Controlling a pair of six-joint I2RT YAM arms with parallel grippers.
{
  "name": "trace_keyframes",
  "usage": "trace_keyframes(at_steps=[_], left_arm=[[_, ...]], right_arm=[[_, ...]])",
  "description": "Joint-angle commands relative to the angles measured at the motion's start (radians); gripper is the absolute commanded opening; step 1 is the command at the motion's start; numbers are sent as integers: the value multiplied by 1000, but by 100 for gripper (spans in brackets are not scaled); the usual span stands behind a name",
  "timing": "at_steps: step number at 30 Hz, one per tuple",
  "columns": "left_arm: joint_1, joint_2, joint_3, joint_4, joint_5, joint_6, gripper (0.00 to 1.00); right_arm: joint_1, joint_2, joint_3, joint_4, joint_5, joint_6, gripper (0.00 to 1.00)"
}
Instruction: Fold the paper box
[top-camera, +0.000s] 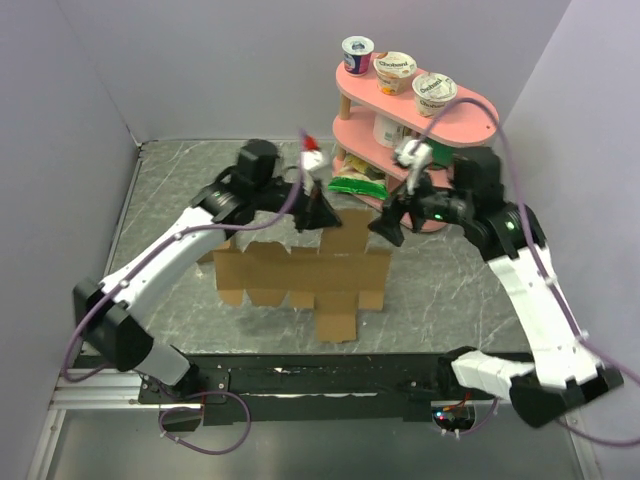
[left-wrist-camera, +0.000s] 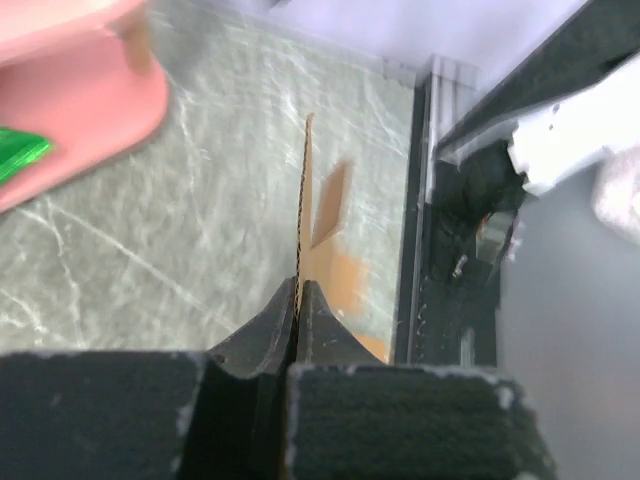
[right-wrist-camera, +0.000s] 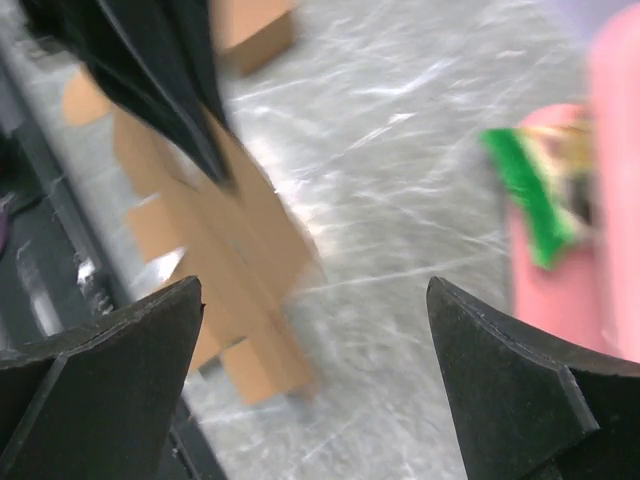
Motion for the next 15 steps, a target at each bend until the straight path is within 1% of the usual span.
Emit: trace_keyframes(at_steps=[1,2,3,5,6,7,8,9,10,11,13,15], left_arm=[[164,-187,-178,567,70,-472,1],[207,-202,-215,627,47,-541,1],[221,-211,-267,675,-20,-616,1],[243,-230,-308,666,-105,-644,1],[251,-235,-359,675,-137,-670,1],[261,-238,-393,703,-154,-692,1],[289,-236,-467,740,-142,-764,1],[303,-236,-511,790,-125,-807,1],[316,-225,-555,932,-75,-851,1],[338,-218,-625,986,-58,-923,1],[347,-193,-675,1100,-27,-968,1],[349,-178,-715,1145,17,-997,1]], right_arm=[[-181,-140,-126,288,37,187,100],[-218,-181,-202,329,17,229,100],[-250,-201,-244,369,25,272,100],[-263,-244,-337,429,60,331,100],[-263,-255,-371,454,71,346,100],[-261,-266,-403,500,43,357,100],[-261,-283,-469,527,29,359,100],[-262,-290,-500,553,25,356,100],[-261,-294,-528,599,2,348,100],[-261,-291,-575,621,-7,339,100],[-263,-269,-608,667,-38,319,100],[-261,-209,-622,702,-61,302,100]])
